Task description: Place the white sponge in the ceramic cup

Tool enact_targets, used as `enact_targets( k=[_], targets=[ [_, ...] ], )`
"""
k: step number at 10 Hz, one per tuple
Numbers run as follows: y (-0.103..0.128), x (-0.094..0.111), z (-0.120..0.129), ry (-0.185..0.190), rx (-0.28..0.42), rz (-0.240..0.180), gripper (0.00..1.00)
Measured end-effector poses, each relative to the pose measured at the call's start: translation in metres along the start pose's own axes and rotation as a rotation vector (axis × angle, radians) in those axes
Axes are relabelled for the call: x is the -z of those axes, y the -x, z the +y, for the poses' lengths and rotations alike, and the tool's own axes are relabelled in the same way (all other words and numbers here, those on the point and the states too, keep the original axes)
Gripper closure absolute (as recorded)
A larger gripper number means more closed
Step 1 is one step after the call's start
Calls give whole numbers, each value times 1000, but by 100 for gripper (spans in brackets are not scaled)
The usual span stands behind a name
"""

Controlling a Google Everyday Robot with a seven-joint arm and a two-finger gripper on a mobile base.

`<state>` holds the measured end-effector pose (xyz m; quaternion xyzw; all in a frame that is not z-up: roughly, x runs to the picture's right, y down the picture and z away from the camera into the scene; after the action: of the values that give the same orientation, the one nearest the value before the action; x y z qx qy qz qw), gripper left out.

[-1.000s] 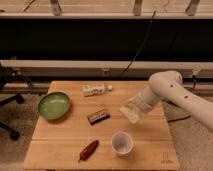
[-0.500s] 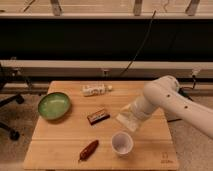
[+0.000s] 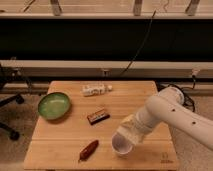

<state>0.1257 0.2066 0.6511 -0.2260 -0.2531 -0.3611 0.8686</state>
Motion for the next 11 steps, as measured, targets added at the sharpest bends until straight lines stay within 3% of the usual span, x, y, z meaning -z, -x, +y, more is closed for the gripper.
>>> enact_targets(
  k=[2, 4, 8, 10, 11],
  targets=[
    [9, -3, 11, 2, 28, -6, 100],
    [12, -2, 16, 0, 52, -4, 90],
    [18, 3, 15, -2, 111, -6, 53],
    [27, 5, 13, -2, 145, -14, 28],
    [29, 5, 13, -1, 153, -17, 23]
  ],
)
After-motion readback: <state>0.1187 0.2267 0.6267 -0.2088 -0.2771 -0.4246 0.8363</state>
